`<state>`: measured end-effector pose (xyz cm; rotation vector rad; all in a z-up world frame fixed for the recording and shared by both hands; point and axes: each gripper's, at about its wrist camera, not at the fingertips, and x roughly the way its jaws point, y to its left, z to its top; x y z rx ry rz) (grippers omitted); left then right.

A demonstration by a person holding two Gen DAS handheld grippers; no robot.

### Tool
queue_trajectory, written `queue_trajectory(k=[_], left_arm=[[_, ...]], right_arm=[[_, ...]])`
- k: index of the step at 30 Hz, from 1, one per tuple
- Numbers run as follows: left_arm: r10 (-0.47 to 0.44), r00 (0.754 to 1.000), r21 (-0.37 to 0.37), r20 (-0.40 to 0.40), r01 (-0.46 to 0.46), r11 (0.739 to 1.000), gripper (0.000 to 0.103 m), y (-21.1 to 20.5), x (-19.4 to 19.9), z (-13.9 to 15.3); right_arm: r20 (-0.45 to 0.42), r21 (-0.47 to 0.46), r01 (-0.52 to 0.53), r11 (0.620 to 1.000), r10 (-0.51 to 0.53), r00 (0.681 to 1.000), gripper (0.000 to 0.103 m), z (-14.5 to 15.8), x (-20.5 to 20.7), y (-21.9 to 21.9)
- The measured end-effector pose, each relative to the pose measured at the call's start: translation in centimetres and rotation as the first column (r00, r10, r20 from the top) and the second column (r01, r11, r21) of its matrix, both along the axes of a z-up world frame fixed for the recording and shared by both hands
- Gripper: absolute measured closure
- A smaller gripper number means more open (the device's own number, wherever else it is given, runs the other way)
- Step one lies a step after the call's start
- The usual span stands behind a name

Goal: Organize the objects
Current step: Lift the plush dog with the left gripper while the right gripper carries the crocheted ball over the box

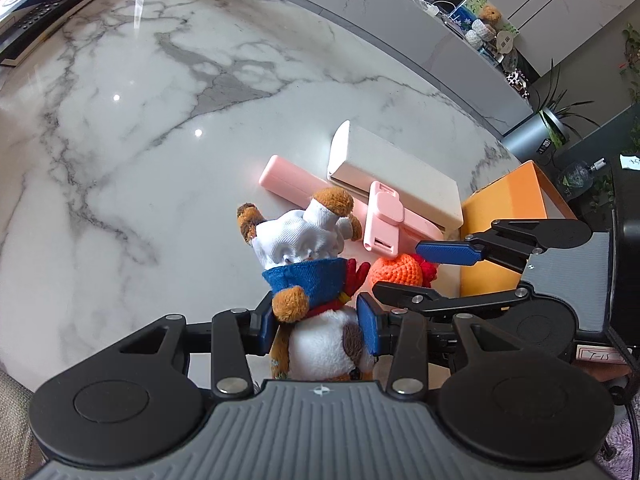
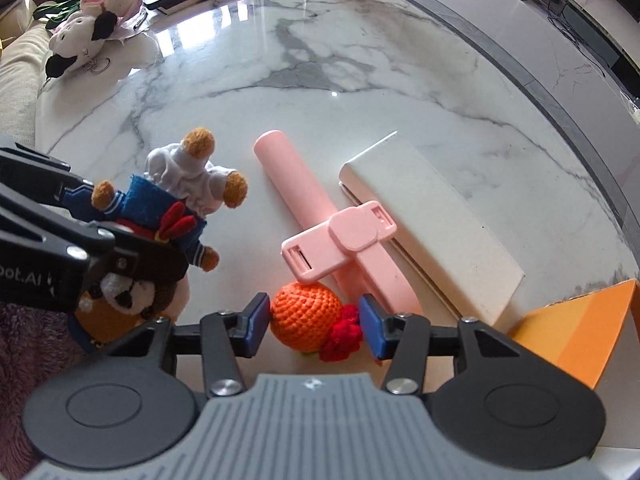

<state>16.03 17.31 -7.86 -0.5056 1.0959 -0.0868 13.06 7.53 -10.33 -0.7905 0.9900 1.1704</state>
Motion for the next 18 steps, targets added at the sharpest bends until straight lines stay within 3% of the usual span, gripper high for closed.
queue_trajectory(k=[6,9,14,18], left_arm=[[-0.007,1.0,0.009,0.004,0.007,1.0,0.055,-0.5,-0.3,0.3],[-0.007,1.0,0.024,0.012,0.007,1.0,0.055,-0.7,-0.7,0.8],[-0.062,0.996,0.048,0.064,0.059,0.997,0.055,-1.8,-1.4,2.9],[-0.177,0.978,0.105,0.111,0.165,0.981,0.055,-4.2,-1.7,5.4]], right_arm=[[0.047,-0.019,0.018,1.0,-0.017,0.999,0.051,-1.0,-1.0,0.2],[0.027,0.005,0.054,0.999,-0.055,0.998,0.052,-0.5,-1.1,-0.3],[0.021,0.112,0.12,0.986,-0.123,0.992,0.053,3.1,-2.4,-3.5],[-0.015,0.212,0.203,0.956,-0.204,0.979,0.053,6.6,-3.2,-7.7]])
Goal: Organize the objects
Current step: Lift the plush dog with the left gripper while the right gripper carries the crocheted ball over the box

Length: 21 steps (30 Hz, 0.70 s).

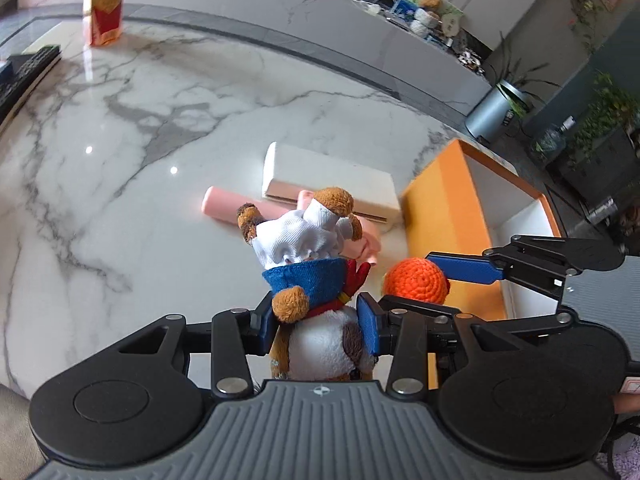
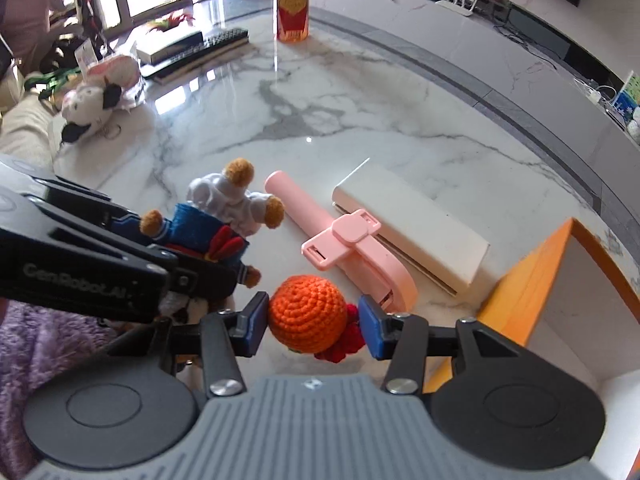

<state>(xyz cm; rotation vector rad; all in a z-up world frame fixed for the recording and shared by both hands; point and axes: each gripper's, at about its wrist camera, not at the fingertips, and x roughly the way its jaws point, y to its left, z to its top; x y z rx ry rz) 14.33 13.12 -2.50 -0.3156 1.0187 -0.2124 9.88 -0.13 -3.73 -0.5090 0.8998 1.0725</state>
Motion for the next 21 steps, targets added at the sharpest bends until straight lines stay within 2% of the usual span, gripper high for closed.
queue_trajectory(k=[2,5,9,11,15,19,21], left_arm=[[-0.069,0.997,0.039,0.04,0.067,0.997,0.055,-1.7,-0.2,1.5],[-0.196,0.976,0.103,0.099,0.186,0.977,0.055,-4.9,-0.5,4.0],[-0.365,0.918,0.185,0.157,0.335,0.924,0.055,-9.7,-0.6,6.8],[-0.448,0.878,0.223,0.166,0.41,0.885,0.055,-12.3,-0.5,7.6],[-0.599,0.783,0.316,0.165,0.534,0.784,0.055,-17.7,0.2,7.7],[-0.696,0.708,0.389,0.118,0.612,0.689,0.055,-22.3,1.2,6.4],[-0.741,0.666,0.431,0.088,0.645,0.631,0.055,-24.3,1.6,5.6]], right_arm=[[0.01,0.038,0.06,0.997,-0.061,0.998,0.053,1.6,-0.3,-2.4],[0.044,0.093,0.159,0.983,-0.163,0.986,0.053,3.6,-0.7,-6.1],[0.027,0.168,0.28,0.945,-0.288,0.957,0.052,5.4,-0.7,-11.2],[0.032,0.177,0.341,0.923,-0.351,0.936,0.052,5.8,-0.2,-13.5],[0.031,0.173,0.438,0.882,-0.449,0.893,0.052,5.7,1.0,-17.2],[0.029,0.161,0.525,0.835,-0.536,0.844,0.052,4.9,2.4,-20.6],[0.006,0.164,0.56,0.812,-0.569,0.822,0.052,4.7,3.3,-22.3]])
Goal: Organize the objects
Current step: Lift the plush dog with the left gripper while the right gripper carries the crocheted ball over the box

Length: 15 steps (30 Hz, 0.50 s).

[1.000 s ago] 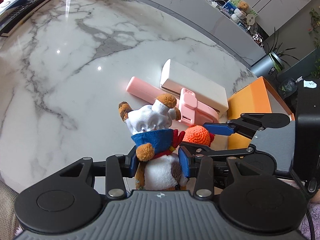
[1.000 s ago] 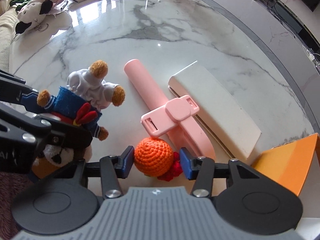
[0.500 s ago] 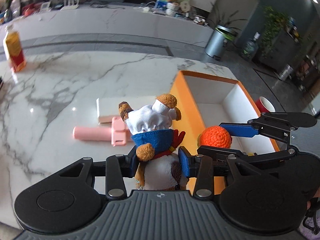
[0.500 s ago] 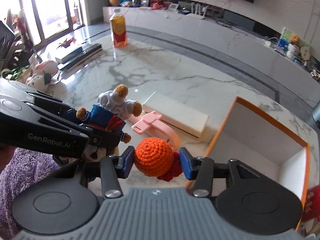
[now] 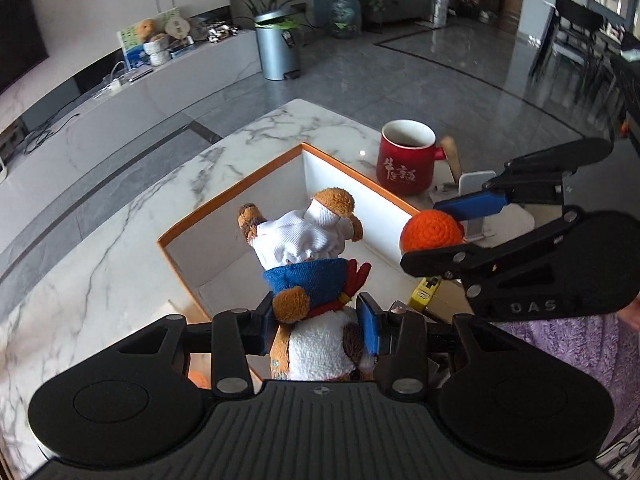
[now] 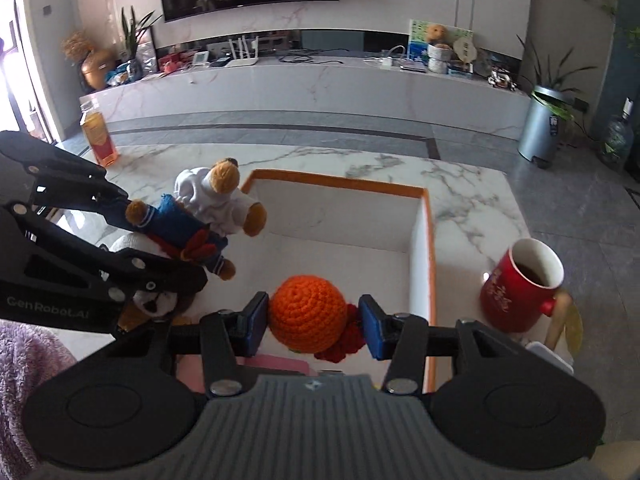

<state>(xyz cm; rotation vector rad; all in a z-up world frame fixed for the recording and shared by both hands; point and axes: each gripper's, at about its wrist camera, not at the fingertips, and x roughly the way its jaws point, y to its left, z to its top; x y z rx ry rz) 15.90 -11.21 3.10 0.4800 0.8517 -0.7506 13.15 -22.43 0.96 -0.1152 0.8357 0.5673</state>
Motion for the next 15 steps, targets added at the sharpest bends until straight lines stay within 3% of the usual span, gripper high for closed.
queue_trajectory(k=[7,15], left_arm=[[-0.209,0.978,0.153,0.018,0.204,0.967,0.055,-4.7,1.5,-3.1],[-0.307,0.951,0.222,-0.03,0.306,0.926,0.055,-7.5,4.1,-6.4]], right_arm=[[-0.023,0.024,0.046,0.999,-0.045,0.999,0.052,-0.7,2.6,-2.4],[-0.034,0.033,0.06,0.998,-0.059,0.998,0.052,-1.8,4.5,-2.9]])
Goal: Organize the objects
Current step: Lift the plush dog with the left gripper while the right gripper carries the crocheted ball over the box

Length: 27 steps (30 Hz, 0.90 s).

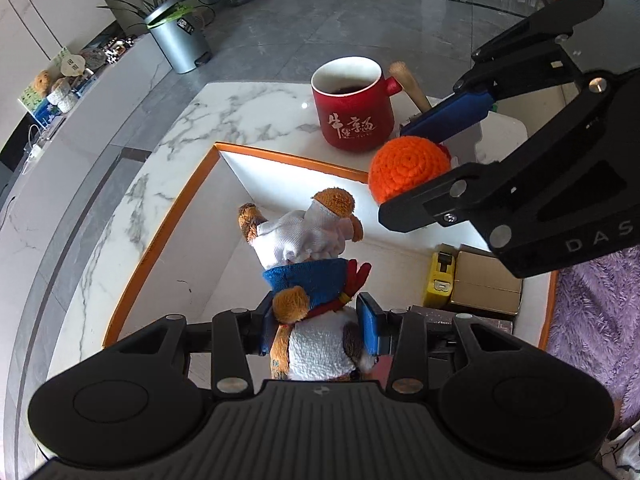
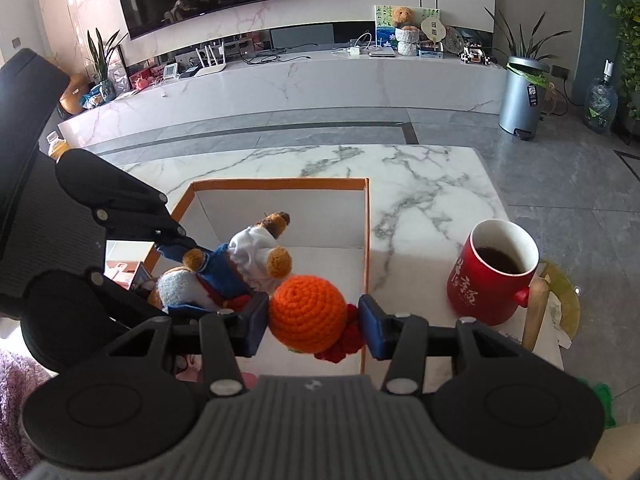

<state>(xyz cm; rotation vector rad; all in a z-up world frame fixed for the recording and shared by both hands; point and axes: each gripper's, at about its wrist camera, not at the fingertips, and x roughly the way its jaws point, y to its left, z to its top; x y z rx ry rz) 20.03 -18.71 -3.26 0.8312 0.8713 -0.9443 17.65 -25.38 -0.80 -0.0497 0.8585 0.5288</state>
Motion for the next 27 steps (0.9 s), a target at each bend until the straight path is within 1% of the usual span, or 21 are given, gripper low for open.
queue_trajectory(k=[5,8,11,14,17,21,23,25,27], left_arm=[[-0.056,0.997,0.049,-0.048,0.058,0.997,0.056,-1.2,0.9,-2.2],[-0.072,0.994,0.055,-0.086,0.077,0.996,0.056,-1.7,1.6,-3.4],[-0.095,0.99,0.062,-0.105,0.102,0.993,0.056,-2.4,2.1,-4.4],[-0.15,0.975,0.065,-0.163,0.162,0.985,0.056,-2.9,2.4,-5.4],[-0.196,0.965,0.084,-0.174,0.213,0.974,0.056,-3.4,2.5,-6.4],[-0.219,0.951,0.052,-0.218,0.236,0.97,0.056,-3.8,3.2,-6.9],[-0.212,0.95,0.046,-0.231,0.229,0.972,0.055,-4.1,3.3,-7.2],[-0.204,0.949,0.034,-0.24,0.218,0.975,0.051,-4.2,3.5,-7.6],[-0.184,0.949,0.005,-0.257,0.192,0.981,0.053,-4.2,3.8,-7.9]], right_arm=[[-0.011,-0.019,-0.004,1.0,0.004,1.0,0.052,-0.7,1.3,-0.4],[-0.011,-0.031,0.0,1.0,0.0,1.0,0.052,-0.7,2.1,-0.5],[0.001,-0.043,0.002,0.999,-0.002,1.0,0.052,-0.6,2.5,-0.6],[-0.014,-0.04,-0.015,0.999,0.014,1.0,0.052,-0.9,2.8,-0.5],[-0.028,-0.044,-0.021,0.999,0.02,0.999,0.052,-1.4,2.9,-0.3],[-0.026,-0.043,-0.023,0.999,0.022,0.999,0.052,-1.6,2.9,-0.1],[-0.023,-0.049,-0.025,0.998,0.024,0.999,0.052,-1.7,2.9,0.0],[-0.022,-0.05,-0.025,0.998,0.024,0.999,0.052,-1.7,2.9,0.0],[-0.021,-0.051,-0.025,0.998,0.024,0.999,0.052,-1.7,2.8,0.0]])
